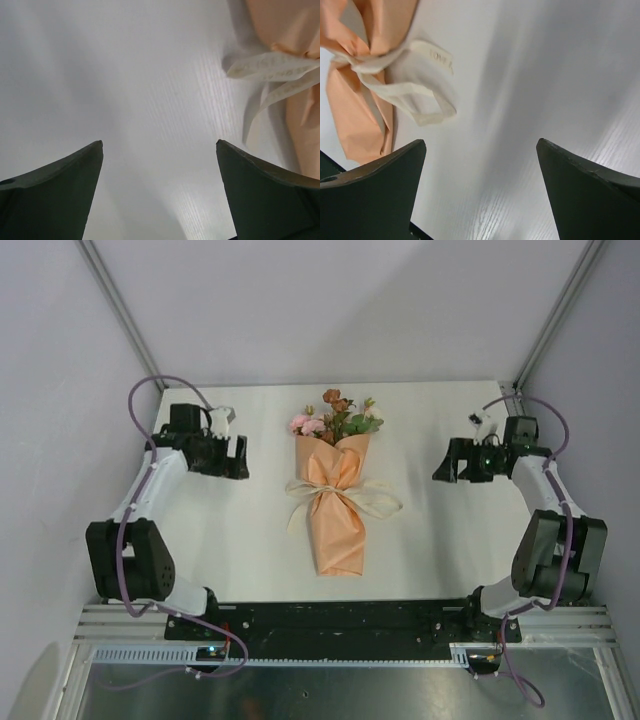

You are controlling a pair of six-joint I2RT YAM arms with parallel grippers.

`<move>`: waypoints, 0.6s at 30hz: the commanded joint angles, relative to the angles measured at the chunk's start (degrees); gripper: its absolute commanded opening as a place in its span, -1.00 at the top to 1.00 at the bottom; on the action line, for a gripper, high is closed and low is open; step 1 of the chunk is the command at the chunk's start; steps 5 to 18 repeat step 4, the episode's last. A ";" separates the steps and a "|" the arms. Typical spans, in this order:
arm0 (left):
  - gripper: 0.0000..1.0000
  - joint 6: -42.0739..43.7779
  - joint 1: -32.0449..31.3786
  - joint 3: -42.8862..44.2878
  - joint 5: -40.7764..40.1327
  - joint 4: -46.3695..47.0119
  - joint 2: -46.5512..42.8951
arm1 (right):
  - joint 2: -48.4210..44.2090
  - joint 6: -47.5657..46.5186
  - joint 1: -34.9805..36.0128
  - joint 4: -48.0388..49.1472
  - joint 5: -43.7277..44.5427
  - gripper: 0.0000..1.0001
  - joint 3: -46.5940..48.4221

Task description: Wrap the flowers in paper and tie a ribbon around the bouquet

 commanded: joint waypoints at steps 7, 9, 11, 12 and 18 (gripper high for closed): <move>-0.99 3.71 -0.35 -3.29 -6.88 2.76 -0.40 | -4.61 -3.51 1.23 5.17 1.26 -0.99 -4.43; -0.99 3.71 -0.35 -3.29 -6.88 2.76 -0.40 | -4.61 -3.51 1.23 5.17 1.26 -0.99 -4.43; -0.99 3.71 -0.35 -3.29 -6.88 2.76 -0.40 | -4.61 -3.51 1.23 5.17 1.26 -0.99 -4.43; -0.99 3.71 -0.35 -3.29 -6.88 2.76 -0.40 | -4.61 -3.51 1.23 5.17 1.26 -0.99 -4.43; -0.99 3.71 -0.35 -3.29 -6.88 2.76 -0.40 | -4.61 -3.51 1.23 5.17 1.26 -0.99 -4.43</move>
